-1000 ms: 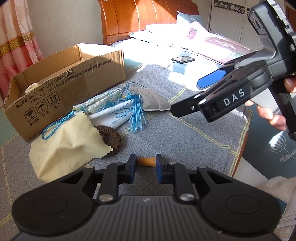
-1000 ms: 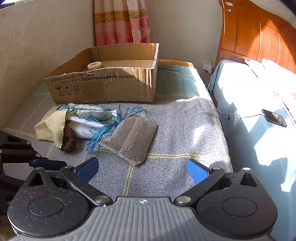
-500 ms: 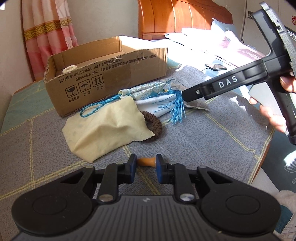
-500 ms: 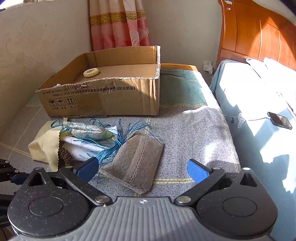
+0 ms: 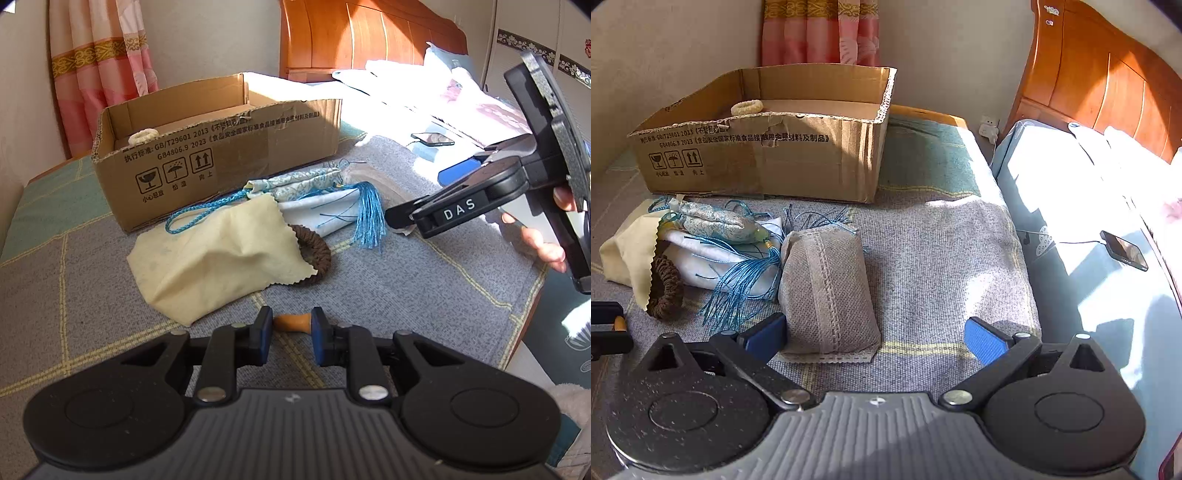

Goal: Organize soft objects
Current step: 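Close the right gripper on the grey fabric pouch, then drop the orange cone into the box with the left gripper while the right lifts the pouch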

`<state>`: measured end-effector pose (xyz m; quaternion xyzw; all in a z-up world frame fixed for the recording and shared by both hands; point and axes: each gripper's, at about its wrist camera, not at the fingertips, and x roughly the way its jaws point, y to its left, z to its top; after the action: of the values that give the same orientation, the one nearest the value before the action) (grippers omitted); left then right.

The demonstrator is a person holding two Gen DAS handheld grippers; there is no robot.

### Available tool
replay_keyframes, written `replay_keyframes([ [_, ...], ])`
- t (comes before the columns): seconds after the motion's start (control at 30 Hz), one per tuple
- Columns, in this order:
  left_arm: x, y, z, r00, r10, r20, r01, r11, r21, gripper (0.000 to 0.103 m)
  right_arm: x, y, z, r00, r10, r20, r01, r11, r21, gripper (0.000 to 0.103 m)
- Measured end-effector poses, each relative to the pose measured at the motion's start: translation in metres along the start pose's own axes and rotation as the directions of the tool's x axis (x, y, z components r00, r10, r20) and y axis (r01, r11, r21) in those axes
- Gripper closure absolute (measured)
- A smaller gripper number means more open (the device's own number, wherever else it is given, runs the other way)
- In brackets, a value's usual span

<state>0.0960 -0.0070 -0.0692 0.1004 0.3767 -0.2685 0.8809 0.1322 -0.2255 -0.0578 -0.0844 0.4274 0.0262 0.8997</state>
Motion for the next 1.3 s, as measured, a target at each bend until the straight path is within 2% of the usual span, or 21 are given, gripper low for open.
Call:
replay_keyframes([
  [0.27,0.0,0.002,0.0,1.0,-0.002,0.002,0.002,1.0,-0.011,0.083,0.008,0.016,0.008,0.993,0.11,0.05,-0.106,0.992,-0.073,0.03],
  [0.43,0.0,0.002,0.0,1.0,-0.006,0.002,0.006,1.0,-0.014,0.083,0.01,0.015,0.011,0.988,0.146,0.059,-0.14,0.986,-0.094,0.042],
  [0.5,0.0,0.003,0.0,1.0,-0.006,0.002,0.006,1.0,-0.017,0.083,0.008,0.015,0.011,0.99,0.128,0.055,-0.122,0.987,-0.103,0.055],
  [0.73,-0.001,0.002,0.0,1.0,-0.004,0.003,0.004,1.0,-0.015,0.083,0.007,0.017,0.011,0.993,0.104,0.053,-0.098,0.991,-0.095,0.056],
  [1.0,-0.001,0.002,0.002,1.0,-0.009,-0.015,0.009,1.0,-0.013,0.083,-0.003,0.017,0.012,0.997,0.07,0.034,-0.068,0.995,-0.074,0.067],
  [1.3,-0.015,0.001,0.009,1.0,-0.003,-0.011,0.003,1.0,0.019,0.083,-0.032,0.01,0.012,0.995,0.091,0.05,-0.088,0.994,-0.068,0.068],
])
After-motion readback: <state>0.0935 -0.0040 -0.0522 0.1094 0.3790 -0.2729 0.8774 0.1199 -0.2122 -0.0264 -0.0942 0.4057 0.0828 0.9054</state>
